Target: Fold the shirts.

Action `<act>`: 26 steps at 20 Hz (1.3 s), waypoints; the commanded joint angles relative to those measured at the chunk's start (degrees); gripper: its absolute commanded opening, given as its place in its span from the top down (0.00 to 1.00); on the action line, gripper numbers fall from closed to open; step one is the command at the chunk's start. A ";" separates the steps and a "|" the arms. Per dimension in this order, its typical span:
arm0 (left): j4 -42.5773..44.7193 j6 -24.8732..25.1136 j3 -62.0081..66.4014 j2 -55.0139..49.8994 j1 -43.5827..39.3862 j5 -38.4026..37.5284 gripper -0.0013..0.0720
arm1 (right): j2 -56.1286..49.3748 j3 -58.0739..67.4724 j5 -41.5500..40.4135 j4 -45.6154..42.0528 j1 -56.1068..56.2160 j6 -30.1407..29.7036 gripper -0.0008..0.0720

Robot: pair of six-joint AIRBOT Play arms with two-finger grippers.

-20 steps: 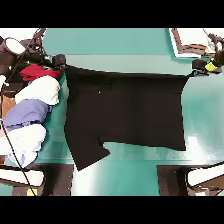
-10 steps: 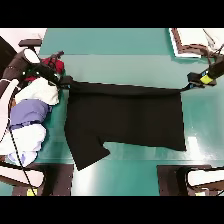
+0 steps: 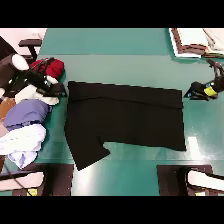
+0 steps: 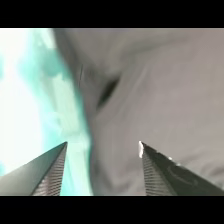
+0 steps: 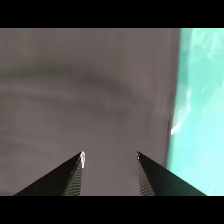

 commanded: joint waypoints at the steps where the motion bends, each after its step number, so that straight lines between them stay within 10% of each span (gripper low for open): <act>1: 1.60 -2.71 -16.92 13.55 0.37 -0.66 0.25 | 9.16 -9.68 -0.48 3.23 -2.47 -1.66 0.46; 13: -9.64 -9.27 -44.61 24.55 -9.31 10.67 0.25 | 16.09 -17.09 -3.50 5.31 -3.06 -2.25 0.46; 16: -10.32 -9.18 -44.02 24.55 -9.31 10.71 0.90 | 16.09 -17.14 -0.50 3.15 -3.06 -3.26 0.46; 21: -10.21 -7.58 -38.21 24.85 -9.31 8.00 0.95 | 17.88 -23.06 4.81 -9.94 -5.68 -0.90 0.45; 23: -10.25 -6.56 -36.52 24.83 -9.31 7.54 0.95 | 19.04 -30.18 4.87 -9.79 -11.17 -0.90 0.21; 26: -10.27 -6.19 -36.24 24.83 -9.31 7.65 0.95 | 18.67 -40.00 3.82 -9.09 -19.19 -1.05 0.24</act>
